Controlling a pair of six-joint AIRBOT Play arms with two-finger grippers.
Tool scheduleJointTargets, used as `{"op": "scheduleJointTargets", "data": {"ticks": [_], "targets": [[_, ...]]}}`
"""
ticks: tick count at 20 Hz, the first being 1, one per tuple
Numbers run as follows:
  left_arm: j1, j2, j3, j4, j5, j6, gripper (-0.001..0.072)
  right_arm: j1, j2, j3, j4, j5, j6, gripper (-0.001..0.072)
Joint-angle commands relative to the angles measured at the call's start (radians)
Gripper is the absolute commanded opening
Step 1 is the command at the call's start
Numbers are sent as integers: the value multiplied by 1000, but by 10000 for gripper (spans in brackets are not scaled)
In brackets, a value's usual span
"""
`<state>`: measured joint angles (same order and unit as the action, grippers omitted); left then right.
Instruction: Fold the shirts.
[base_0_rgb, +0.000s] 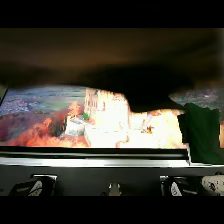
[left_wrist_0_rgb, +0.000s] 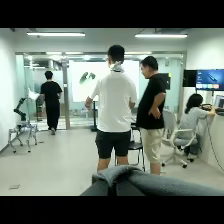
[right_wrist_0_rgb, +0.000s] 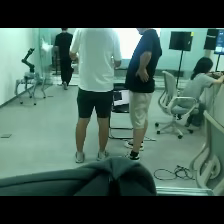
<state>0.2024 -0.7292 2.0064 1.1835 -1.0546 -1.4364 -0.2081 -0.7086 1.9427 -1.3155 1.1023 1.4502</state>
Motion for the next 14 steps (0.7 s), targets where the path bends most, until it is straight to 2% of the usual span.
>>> {"op": "scheduleJointTargets", "data": {"ticks": [1, 4, 7, 8, 11, 14], "targets": [[2, -5, 3, 36, -90, -7, 27, 0, 0, 13, -23, 105, 16, 27], [2, -69, -105, 60, -164, -2, 27, 0, -136, 12, -23, 282, 23, 27], [2, -206, -287, 59, -195, 1, 27, 0, -396, 5, 5, 511, 40, 26], [2, -262, -354, 59, -195, 1, 26, 0, -493, -16, 30, 541, 54, 26], [2, -479, -525, 58, -169, 1, 27, 56, -752, -67, 12, 510, 92, 26], [2, -708, -541, 44, -121, 0, 27, 153, -977, -70, -13, 341, 145, 27]]}}
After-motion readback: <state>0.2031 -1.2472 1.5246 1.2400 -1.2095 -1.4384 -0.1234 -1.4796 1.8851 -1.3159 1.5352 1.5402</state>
